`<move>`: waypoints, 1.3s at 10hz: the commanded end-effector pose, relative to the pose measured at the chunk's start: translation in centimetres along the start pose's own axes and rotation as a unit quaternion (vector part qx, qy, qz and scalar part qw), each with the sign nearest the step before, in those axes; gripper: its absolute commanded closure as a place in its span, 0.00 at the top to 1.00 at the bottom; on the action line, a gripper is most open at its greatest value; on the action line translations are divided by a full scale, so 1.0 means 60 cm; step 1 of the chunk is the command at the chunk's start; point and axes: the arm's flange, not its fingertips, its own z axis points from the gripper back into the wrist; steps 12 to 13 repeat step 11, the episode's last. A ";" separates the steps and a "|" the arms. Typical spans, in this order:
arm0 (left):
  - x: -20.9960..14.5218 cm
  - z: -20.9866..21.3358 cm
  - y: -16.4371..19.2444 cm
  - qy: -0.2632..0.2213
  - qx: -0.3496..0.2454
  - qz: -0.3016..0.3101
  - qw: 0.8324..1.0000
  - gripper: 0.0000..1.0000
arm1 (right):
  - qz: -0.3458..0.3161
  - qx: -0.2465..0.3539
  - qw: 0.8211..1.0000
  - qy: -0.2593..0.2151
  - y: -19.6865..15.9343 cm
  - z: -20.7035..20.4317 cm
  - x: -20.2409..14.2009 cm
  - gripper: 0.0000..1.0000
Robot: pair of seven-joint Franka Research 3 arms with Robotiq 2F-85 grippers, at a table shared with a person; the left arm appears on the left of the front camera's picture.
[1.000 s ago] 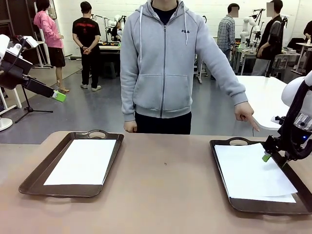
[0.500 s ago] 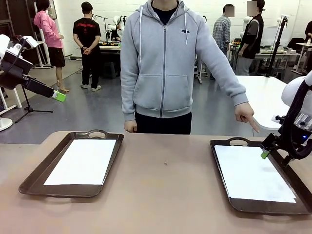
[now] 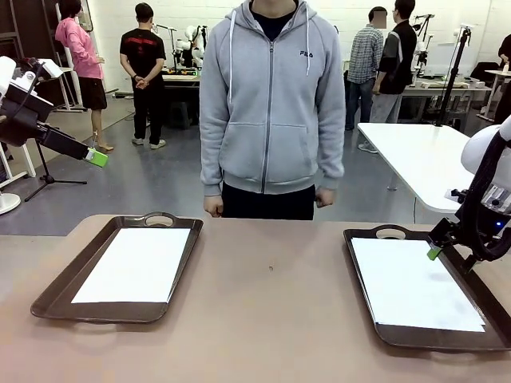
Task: Sort the A4 documents.
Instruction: Place the A4 Paper in the designated Handle tray.
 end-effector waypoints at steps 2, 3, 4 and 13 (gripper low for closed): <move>-0.002 -0.002 0.001 -0.003 0.005 -0.001 1.000 1.00 | 0.001 0.001 1.000 0.002 0.000 0.000 -0.001 1.00; -0.002 -0.002 0.001 -0.003 0.005 -0.001 1.000 1.00 | 0.001 0.001 1.000 0.002 0.000 0.000 -0.001 1.00; -0.002 -0.002 0.001 -0.003 0.005 -0.001 1.000 1.00 | 0.001 0.001 1.000 0.002 0.000 0.000 -0.001 1.00; -0.002 -0.002 0.001 -0.003 0.005 -0.001 1.000 1.00 | 0.001 0.001 1.000 0.002 0.000 0.000 -0.001 1.00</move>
